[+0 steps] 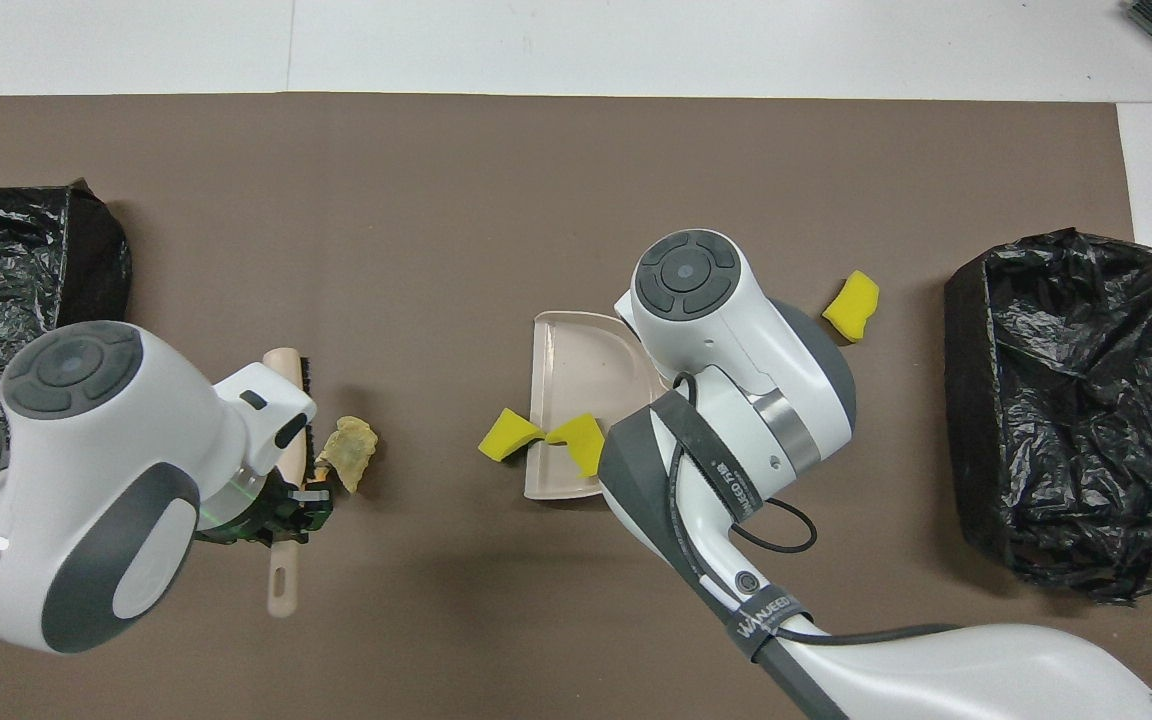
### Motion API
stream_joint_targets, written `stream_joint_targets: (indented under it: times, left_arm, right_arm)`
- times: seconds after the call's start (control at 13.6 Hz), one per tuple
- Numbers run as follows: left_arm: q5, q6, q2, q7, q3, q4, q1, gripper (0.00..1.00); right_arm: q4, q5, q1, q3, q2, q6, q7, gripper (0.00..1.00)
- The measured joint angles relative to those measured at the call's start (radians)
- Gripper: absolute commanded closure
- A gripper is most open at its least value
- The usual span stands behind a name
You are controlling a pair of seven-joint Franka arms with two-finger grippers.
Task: Sweep and dump trash in bin
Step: 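Sweep the bread crusts into the dustpan with the left gripper's brush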
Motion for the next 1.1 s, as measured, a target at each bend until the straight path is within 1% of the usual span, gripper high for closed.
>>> stream_joint_targets:
  times: [0.15,0.37,0.51,0.59,0.73,0.81,0.95,1.1]
  left_arm:
    - [0.058,0.001,-0.041,-0.014,0.001,-0.068,0.077,1.0]
    - [0.079,0.026,-0.137,-0.036,0.001,-0.199,0.164,1.0]
    - [0.08,0.081,-0.183,-0.073,0.0,-0.292,0.184,1.0]
    - [0.08,0.117,-0.19,-0.103,-0.001,-0.328,0.185,1.0]
    - [0.08,0.204,-0.177,-0.163,-0.012,-0.376,0.181,1.0]
    - [0.079,0.243,-0.159,-0.171,-0.018,-0.383,0.174,1.0]
    - [0.065,0.322,-0.103,-0.187,-0.025,-0.381,0.129,1.0]
    - [0.014,0.385,-0.046,-0.196,-0.029,-0.366,0.073,1.0]
  right_arm:
    - [0.0,0.0,0.0,0.0,0.0,0.0,0.0,1.0]
    - [-0.007,0.0,-0.001,0.0,-0.001,0.009,0.0,1.0]
    - [-0.023,0.0,-0.001,0.0,-0.005,0.027,0.0,1.0]
    - [-0.031,0.0,-0.001,0.0,-0.009,0.033,0.0,1.0]
    - [-0.037,0.0,-0.001,0.0,-0.012,0.039,0.0,1.0]
    - [-0.038,0.0,-0.001,0.0,-0.012,0.04,0.0,1.0]
    - [-0.039,0.0,-0.002,0.0,-0.012,0.04,0.0,1.0]
    - [-0.04,0.0,-0.002,0.0,-0.012,0.041,0.0,1.0]
